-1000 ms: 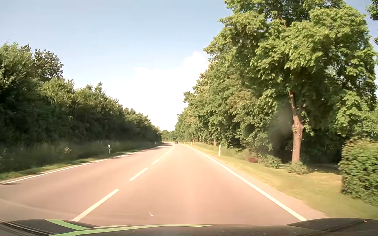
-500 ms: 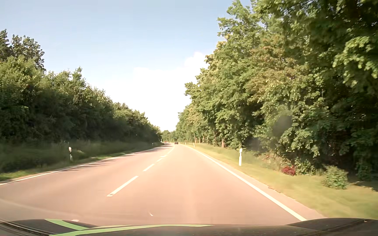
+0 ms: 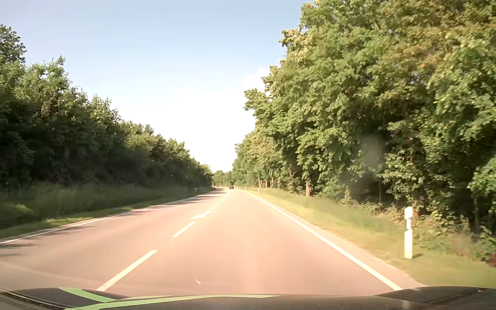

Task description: Follow the waypoints while adhering to traffic rules and regulations

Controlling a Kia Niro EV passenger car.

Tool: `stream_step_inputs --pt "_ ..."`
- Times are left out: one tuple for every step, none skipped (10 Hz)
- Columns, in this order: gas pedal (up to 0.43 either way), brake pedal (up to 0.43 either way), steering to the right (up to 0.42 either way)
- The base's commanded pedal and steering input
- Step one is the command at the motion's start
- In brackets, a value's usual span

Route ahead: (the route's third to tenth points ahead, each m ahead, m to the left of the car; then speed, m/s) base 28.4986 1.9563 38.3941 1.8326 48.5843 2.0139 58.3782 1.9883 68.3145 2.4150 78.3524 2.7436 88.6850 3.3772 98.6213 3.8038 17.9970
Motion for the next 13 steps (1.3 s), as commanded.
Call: stream_step_inputs --pt "0.118 0.000 -0.004" --pt "0.118 0.000 -0.004" --pt "0.118 0.000 -0.004" --pt "0.118 0.000 -0.005" --pt "0.110 0.000 -0.004" --pt "0.110 0.000 -0.004" --pt "0.110 0.000 -0.004" --pt "0.110 0.000 -0.004" --pt "0.098 0.000 -0.005" --pt "0.098 0.000 -0.003" --pt "0.098 0.000 -0.001" --pt "0.098 0.000 0.000" --pt "0.098 0.000 0.000"
